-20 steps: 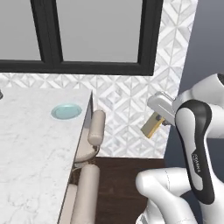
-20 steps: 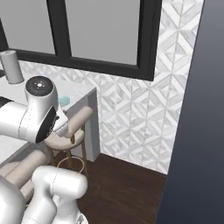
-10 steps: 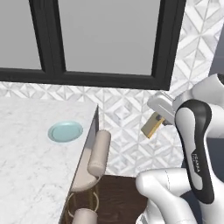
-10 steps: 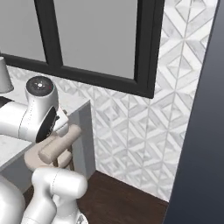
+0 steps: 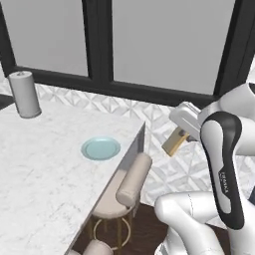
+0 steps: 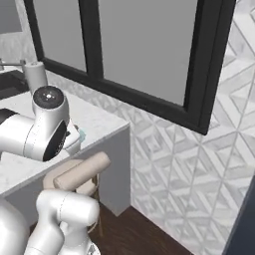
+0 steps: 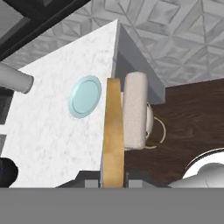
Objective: Start the toaster. Once the lever pops up, take the bread to the plate on the dining counter.
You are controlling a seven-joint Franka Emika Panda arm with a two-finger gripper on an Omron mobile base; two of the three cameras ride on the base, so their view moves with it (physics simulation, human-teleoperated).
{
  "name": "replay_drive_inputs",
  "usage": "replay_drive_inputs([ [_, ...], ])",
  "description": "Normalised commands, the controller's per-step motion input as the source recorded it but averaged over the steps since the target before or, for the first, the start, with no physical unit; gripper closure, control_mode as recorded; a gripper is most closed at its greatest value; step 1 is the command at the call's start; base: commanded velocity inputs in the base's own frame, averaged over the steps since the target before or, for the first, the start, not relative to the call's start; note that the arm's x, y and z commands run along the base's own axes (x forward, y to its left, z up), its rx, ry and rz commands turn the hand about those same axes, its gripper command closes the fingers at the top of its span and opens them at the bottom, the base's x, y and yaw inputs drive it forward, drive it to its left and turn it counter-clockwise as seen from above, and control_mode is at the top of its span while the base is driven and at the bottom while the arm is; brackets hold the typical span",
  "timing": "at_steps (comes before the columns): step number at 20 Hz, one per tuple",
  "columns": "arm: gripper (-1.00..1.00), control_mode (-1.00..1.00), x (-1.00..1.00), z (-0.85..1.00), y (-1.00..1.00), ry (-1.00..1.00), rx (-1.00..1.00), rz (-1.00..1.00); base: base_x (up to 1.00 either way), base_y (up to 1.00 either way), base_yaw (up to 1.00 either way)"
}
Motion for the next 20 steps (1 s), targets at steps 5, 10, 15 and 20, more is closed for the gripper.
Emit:
replay_drive_inputs([
  [5,1.00,1.00,0.00,0.00,0.00,0.00,0.00,0.00,0.19,0.05,0.58],
  [10,1.00,1.00,0.00,0.00,0.00,0.00,0.00,0.00,0.41,0.00,0.51],
  [15,1.00,-1.00,0.07,0.00,-0.01,-0.02,0.00,0.09,0.28,0.00,0.39],
  [20,1.00,-1.00,0.37,0.00,-0.22,-0.09,0.00,0.45,0.00,0.00,0.00],
])
